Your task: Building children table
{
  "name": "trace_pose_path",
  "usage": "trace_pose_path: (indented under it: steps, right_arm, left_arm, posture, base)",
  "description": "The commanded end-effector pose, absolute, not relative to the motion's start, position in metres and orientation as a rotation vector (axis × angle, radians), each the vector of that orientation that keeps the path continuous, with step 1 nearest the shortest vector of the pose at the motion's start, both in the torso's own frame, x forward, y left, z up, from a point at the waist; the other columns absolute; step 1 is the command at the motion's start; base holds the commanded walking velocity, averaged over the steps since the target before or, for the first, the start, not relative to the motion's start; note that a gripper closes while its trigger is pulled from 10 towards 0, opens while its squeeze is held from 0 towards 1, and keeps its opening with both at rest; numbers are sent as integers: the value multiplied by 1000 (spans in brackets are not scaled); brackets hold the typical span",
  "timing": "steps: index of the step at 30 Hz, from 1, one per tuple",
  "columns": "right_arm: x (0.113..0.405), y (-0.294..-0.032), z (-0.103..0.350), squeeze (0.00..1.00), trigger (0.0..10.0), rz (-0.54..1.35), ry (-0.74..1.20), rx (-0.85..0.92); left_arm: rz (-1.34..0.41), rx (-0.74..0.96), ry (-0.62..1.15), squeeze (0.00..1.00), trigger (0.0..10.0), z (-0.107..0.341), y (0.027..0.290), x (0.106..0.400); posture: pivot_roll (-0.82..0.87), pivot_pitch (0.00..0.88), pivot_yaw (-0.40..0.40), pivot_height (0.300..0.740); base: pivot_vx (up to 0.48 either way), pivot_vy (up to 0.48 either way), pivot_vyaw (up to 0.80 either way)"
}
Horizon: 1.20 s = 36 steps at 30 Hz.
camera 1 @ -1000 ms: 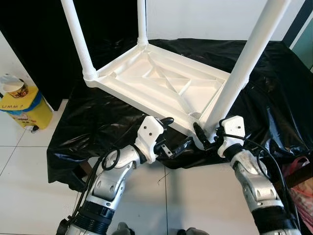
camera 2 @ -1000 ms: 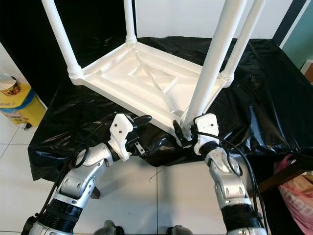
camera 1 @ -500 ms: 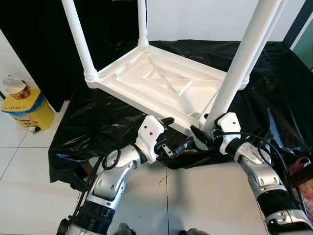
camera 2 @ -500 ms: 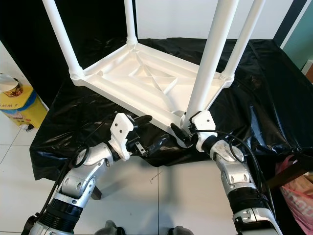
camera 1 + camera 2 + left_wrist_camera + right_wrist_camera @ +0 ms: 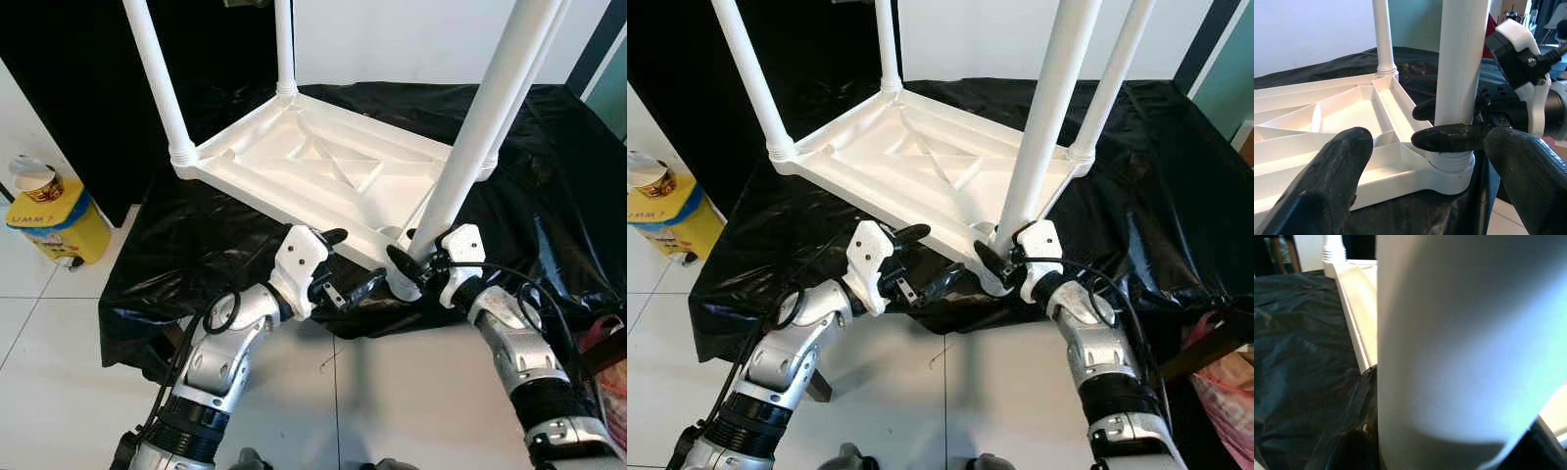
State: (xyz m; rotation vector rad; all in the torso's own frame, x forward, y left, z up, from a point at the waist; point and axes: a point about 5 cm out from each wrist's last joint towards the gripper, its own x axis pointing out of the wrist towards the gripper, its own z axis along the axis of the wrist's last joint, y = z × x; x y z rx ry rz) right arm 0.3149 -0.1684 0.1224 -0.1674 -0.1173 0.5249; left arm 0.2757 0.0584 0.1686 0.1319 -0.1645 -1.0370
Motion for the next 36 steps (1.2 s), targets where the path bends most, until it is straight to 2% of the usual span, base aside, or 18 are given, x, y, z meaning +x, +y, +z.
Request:
trace_pose_path:
  steps: [1, 4, 8, 10, 14, 18, 27, 33, 34, 35, 36]
  right_arm:
    - [310, -166, 108, 0, 10000, 491, -53, -197]
    - [308, -166, 102, 0, 10000, 347, -48, -203]
    - [306, -166, 100, 0, 10000, 289, -51, -186]
    - [300, -165, 97, 0, 10000, 153, -56, -152]
    - [298, -165, 95, 0, 10000, 88, -51, -138]
    - [290, -160, 91, 0, 10000, -69, -39, -116]
    - [285, -140, 90, 0, 10000, -105, -31, -84]
    - [285, -140, 94, 0, 10000, -102, -51, -93]
    - [286, -141, 95, 553, 10000, -104, -55, -94]
    - [286, -142, 97, 1000, 10000, -92, -64, -95]
    - [286, -142, 97, 1000, 10000, -92, -64, -95]
  left_arm:
    - [-963, 136, -155, 0, 10000, 165, 61, 278]
    - [-951, 133, -150, 0, 10000, 162, 61, 279]
    - [-948, 131, -151, 0, 10000, 163, 61, 279]
    - [-938, 134, -154, 0, 10000, 163, 62, 281]
    - [-935, 136, -154, 0, 10000, 163, 63, 281]
    - [-933, 138, -156, 0, 10000, 164, 63, 283]
    - [-940, 140, -154, 0, 10000, 163, 63, 282]
    - [-943, 142, -156, 0, 10000, 164, 63, 282]
    - [-943, 142, -157, 0, 10000, 164, 63, 283]
    - [-942, 141, -160, 0, 10000, 165, 62, 284]
    - [-942, 141, -160, 0, 10000, 165, 62, 284]
  posture:
    - [11, 45, -32, 740]
    - [14, 36, -41, 740]
    - [15, 30, -43, 740]
    - [13, 25, -44, 740]
    - [11, 22, -43, 740]
    - [8, 20, -39, 740]
    - [9, 25, -25, 740]
    - [9, 14, -26, 740]
    - [9, 14, -25, 740]
    - [9, 11, -25, 740]
    - [9, 11, -25, 740]
  base:
    - [0, 0, 0]
    - [0, 0, 0]
    - [0, 0, 0]
    - [0, 0, 0]
    - [0, 0, 0]
    - [0, 0, 0]
    - [0, 0, 0]
    - [0, 0, 0]
    - [0, 0, 0]
    - [0, 0, 0]
    - [0, 0, 0]
